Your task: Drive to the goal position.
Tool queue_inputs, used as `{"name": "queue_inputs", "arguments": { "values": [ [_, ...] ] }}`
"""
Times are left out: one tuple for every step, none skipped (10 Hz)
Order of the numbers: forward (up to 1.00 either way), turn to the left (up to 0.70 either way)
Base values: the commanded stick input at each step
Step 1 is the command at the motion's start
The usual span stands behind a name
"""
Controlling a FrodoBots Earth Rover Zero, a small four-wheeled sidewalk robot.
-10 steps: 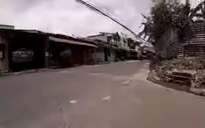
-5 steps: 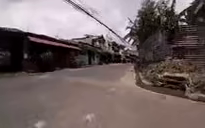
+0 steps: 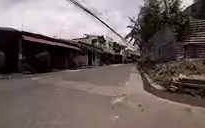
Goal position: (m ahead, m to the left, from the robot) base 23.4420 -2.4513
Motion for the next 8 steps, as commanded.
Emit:
{"name": "queue_inputs", "arguments": {
  "values": [
    [1.0,0.0],
    [1.0,0.0],
    [1.0,0.0],
    [1.0,0.0],
    [1.0,0.0],
    [1.0,0.0],
    [1.0,0.0],
    [1.0,0.0]
  ]
}}
